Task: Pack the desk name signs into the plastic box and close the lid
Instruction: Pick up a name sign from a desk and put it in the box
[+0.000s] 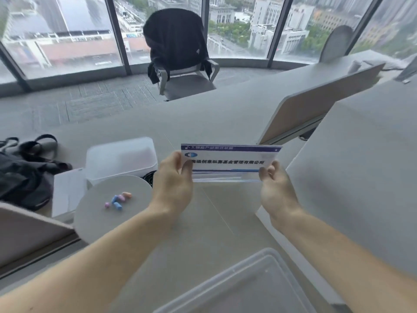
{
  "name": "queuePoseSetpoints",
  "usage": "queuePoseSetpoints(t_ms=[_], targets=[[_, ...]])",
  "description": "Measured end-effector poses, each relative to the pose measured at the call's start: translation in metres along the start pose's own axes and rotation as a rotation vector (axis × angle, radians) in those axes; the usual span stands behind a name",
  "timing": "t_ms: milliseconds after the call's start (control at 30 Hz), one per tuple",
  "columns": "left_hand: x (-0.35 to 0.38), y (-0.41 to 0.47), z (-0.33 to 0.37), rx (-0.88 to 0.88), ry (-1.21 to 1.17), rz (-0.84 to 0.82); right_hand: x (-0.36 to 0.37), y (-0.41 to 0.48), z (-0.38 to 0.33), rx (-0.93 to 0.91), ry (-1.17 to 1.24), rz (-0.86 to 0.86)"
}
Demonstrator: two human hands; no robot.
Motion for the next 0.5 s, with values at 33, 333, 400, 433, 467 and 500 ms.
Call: queuePoseSetpoints(t_ms=[33,333,400,433,467,500], targets=[[-0.016,-0.006,0.012,0.027,0.032,-0.012,-0.007,-0.012,-0.014,-0.048,-0.024,-0.011],[-0.165,-0.096,0.138,0.171,0.158,-0.285,-0.030,-0.151,-0.121,-0.253,0.282,-0.224],[-0.200,-0.121,0.159,0.185,0.169,-0.306,-0.023,-0.187,-0.142,-0.316,0.322,-0.284],[-0.218,-0.133,0.166,0.186,0.177,-0.308,-0.017,-0.204,-0.149,-0.333,0.316,-0.314],[-0.237,-0.145,0.171,0.181,0.182,-0.302,-0.011,-0.220,-0.156,-0.347,0.309,-0.344],[-0.255,-0.157,0.175,0.170,0.186,-0.289,-0.004,-0.234,-0.163,-0.363,0.306,-0.376]])
Point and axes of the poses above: each hand's wrist, its own y-axis towards the middle knuckle, its own x-axis out of the palm, z = x × y, the point moved 10 cm from there along y, towards the middle knuckle, and after that the axes turned 3 degrees about x, right-handed, at the moved point
